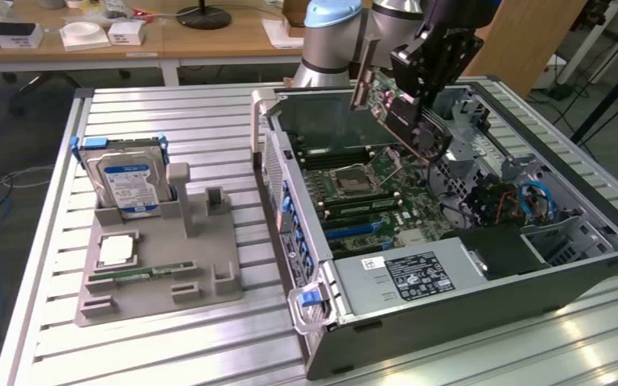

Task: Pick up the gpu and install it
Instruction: 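Insert the gpu into the slot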

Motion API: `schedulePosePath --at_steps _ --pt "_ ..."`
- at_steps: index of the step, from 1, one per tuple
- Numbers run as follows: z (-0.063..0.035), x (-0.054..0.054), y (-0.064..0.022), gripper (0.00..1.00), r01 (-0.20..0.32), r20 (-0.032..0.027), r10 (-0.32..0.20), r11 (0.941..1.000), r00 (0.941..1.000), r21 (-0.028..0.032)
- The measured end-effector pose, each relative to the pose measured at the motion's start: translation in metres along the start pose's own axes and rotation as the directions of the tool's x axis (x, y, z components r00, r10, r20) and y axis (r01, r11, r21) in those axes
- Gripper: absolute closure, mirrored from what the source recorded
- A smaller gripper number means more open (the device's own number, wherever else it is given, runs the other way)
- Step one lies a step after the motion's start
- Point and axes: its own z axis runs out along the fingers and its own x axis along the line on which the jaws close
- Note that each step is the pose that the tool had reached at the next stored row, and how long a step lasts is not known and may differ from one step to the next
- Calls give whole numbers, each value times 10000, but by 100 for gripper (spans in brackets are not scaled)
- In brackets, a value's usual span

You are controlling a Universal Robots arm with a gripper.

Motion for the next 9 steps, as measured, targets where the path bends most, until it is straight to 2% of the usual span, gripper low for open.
schedulePosePath --at_steps 9 --pt "0 0 0 74 364 -4 -364 9993 9993 -5"
